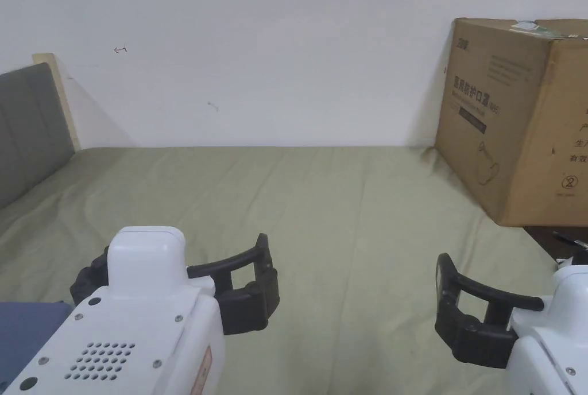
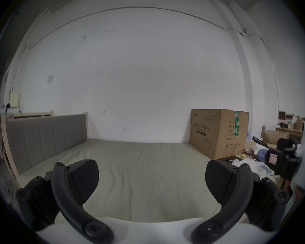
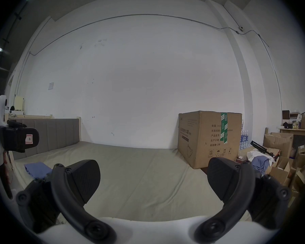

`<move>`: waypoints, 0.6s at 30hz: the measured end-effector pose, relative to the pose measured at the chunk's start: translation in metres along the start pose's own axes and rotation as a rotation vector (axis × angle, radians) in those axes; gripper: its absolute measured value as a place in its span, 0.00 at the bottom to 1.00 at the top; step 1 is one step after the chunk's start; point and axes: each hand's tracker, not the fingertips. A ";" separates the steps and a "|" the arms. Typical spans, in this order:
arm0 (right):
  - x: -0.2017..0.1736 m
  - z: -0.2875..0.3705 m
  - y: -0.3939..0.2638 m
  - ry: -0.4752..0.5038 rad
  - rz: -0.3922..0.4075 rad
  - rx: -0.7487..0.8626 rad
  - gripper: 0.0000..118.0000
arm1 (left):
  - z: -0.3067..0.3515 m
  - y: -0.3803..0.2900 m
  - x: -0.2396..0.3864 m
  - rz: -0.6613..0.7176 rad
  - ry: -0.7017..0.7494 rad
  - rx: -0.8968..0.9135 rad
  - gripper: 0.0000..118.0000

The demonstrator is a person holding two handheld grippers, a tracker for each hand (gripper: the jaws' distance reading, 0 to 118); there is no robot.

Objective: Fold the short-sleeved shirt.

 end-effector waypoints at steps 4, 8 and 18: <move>-0.001 -0.003 0.000 0.000 0.003 -0.020 1.00 | -0.012 -0.004 0.009 -0.079 0.191 -0.008 1.00; -0.003 -0.004 -0.001 0.004 0.020 -0.034 1.00 | -0.008 -0.003 0.000 0.004 0.054 -0.017 1.00; -0.007 -0.007 -0.003 0.002 0.027 -0.049 1.00 | -0.006 0.002 0.004 -0.011 0.030 -0.008 1.00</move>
